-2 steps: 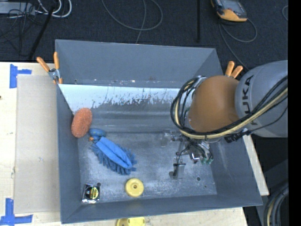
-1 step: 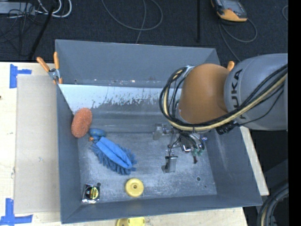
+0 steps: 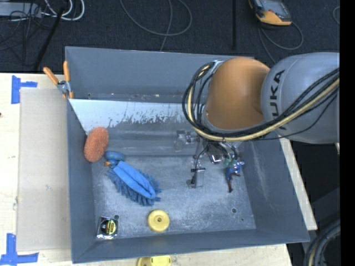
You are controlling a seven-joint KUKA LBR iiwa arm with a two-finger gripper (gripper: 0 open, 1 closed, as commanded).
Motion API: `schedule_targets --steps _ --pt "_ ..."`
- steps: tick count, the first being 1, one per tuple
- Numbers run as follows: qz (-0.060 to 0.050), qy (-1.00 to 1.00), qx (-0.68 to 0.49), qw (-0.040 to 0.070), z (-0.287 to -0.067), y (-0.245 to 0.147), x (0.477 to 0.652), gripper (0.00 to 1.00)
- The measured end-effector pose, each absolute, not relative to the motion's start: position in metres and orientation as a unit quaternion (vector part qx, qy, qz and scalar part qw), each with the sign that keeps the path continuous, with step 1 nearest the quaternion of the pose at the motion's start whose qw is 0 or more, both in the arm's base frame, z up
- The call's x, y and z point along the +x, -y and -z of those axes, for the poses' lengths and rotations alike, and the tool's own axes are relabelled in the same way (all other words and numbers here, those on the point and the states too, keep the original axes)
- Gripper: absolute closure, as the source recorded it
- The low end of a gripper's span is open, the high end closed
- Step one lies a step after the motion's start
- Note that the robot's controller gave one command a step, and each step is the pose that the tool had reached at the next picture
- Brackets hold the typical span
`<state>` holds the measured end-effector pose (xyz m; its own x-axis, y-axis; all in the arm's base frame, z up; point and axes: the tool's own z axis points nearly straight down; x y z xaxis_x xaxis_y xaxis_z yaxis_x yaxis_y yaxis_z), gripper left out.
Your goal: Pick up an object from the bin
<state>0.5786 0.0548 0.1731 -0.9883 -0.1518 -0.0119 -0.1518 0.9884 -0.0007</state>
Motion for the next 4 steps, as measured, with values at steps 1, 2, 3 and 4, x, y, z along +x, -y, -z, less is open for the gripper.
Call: schedule_targets --steps 1,2,3,4 --pt "0.0 -0.998 -0.065 0.002 -0.117 -0.083 0.538 0.0" --pt "0.0 -0.998 -0.06 -0.007 -0.092 -0.107 0.519 0.0" --pt "0.0 -0.998 -0.059 0.001 -0.08 -0.149 0.529 0.0" --pt "0.0 -0.996 -0.087 -0.001 -0.069 -0.177 0.516 1.0"
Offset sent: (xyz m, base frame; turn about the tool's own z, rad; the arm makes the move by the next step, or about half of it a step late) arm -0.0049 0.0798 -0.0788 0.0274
